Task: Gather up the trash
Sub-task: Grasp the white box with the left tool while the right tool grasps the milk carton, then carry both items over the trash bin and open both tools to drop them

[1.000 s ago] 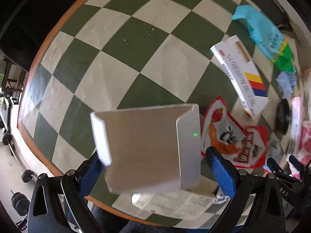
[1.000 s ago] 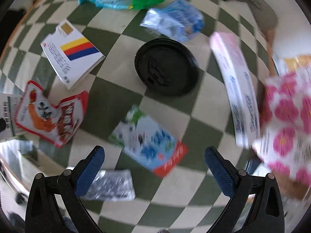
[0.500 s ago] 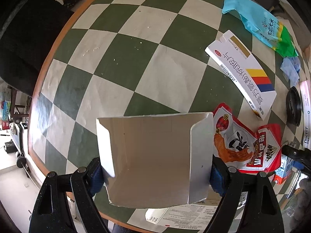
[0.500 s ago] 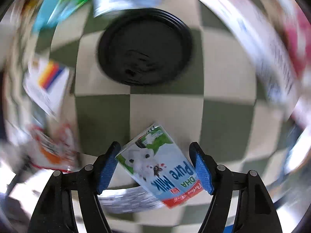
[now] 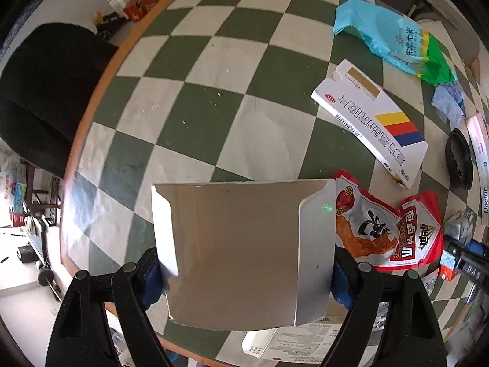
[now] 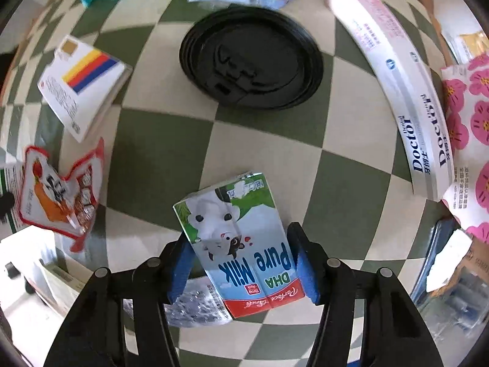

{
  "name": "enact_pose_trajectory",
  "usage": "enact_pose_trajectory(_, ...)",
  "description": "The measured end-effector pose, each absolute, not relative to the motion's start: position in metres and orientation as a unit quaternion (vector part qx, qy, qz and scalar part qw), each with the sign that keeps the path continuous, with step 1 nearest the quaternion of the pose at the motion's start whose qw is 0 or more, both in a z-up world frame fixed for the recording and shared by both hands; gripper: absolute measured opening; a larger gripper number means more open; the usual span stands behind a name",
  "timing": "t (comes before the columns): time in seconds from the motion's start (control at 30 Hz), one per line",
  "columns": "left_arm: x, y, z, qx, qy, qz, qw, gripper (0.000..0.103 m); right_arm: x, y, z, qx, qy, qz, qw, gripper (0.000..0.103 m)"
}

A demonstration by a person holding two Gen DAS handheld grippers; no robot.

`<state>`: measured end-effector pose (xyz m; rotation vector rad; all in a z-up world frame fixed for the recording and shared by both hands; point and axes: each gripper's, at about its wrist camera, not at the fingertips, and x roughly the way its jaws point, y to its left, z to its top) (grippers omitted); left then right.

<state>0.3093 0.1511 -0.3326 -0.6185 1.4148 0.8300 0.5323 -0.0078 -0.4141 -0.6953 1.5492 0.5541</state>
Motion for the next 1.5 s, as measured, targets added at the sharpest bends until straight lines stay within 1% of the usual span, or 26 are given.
enact_pose_trajectory(0.13, 0.307, 0.147, -0.314, -0.250, 0.610, 0.370, 0.655, 0.084, 0.529, -0.024, -0.398, -0.267, 0.673, 0.239, 0.647, 0.060)
enact_pose_trajectory(0.3, 0.297, 0.133, -0.285, -0.235, 0.590, 0.369, 0.678, 0.084, 0.517, -0.026, -0.359, -0.226, 0.655, 0.238, 0.681, 0.060)
enact_pose_trajectory(0.33, 0.288, 0.131, -0.277, -0.233, 0.584, 0.369, 0.685, 0.084, 0.520, -0.028, -0.338, -0.214, 0.650, 0.240, 0.688, 0.060)
enact_pose_trajectory(0.43, 0.261, 0.124, -0.256, -0.226, 0.564, 0.364, 0.706, 0.084, 0.511, -0.046, -0.301, -0.187, 0.634, 0.240, 0.711, 0.060)
enact_pose_trajectory(0.57, 0.234, 0.112, -0.230, -0.210, 0.540, 0.350, 0.736, 0.084, 0.484, -0.062, -0.265, -0.146, 0.613, 0.236, 0.740, 0.060)
enact_pose_trajectory(0.63, 0.219, 0.104, -0.219, -0.202, 0.530, 0.336, 0.752, 0.084, 0.471, -0.065, -0.258, -0.125, 0.607, 0.234, 0.749, 0.060)
enact_pose_trajectory(0.77, 0.182, 0.085, -0.204, -0.178, 0.517, 0.302, 0.781, 0.084, 0.407, -0.083, -0.232, -0.086, 0.589, 0.228, 0.770, 0.060)
enact_pose_trajectory(0.8, 0.171, 0.079, -0.202, -0.173, 0.516, 0.292, 0.787, 0.084, 0.396, -0.080, -0.239, -0.080, 0.587, 0.227, 0.773, 0.060)
enact_pose_trajectory(0.97, 0.108, 0.056, -0.208, -0.166, 0.527, 0.242, 0.798, 0.084, 0.295, -0.118, -0.225, -0.040, 0.583, 0.199, 0.786, 0.059)
enact_pose_trajectory(1.1, 0.060, 0.040, -0.234, -0.180, 0.558, 0.214, 0.781, 0.084, 0.224, -0.147, -0.240, -0.013, 0.607, 0.193, 0.771, 0.059)
enact_pose_trajectory(1.2, 0.029, 0.032, -0.265, -0.199, 0.587, 0.194, 0.760, 0.084, 0.177, -0.168, -0.271, 0.001, 0.640, 0.188, 0.745, 0.059)
enact_pose_trajectory(1.3, 0.010, 0.026, -0.310, -0.221, 0.614, 0.185, 0.735, 0.084, 0.141, -0.186, -0.321, 0.013, 0.682, 0.176, 0.709, 0.059)
enact_pose_trajectory(1.37, 0.005, 0.025, -0.353, -0.242, 0.630, 0.180, 0.715, 0.084, 0.128, -0.192, -0.353, 0.018, 0.700, 0.172, 0.693, 0.059)
enact_pose_trajectory(1.47, 0.002, 0.022, -0.415, -0.261, 0.650, 0.180, 0.691, 0.084, 0.114, -0.196, -0.412, 0.015, 0.722, 0.166, 0.671, 0.059)
enact_pose_trajectory(1.5, 0.003, 0.020, -0.439, -0.265, 0.657, 0.179, 0.682, 0.084, 0.111, -0.196, -0.439, 0.014, 0.731, 0.165, 0.663, 0.059)
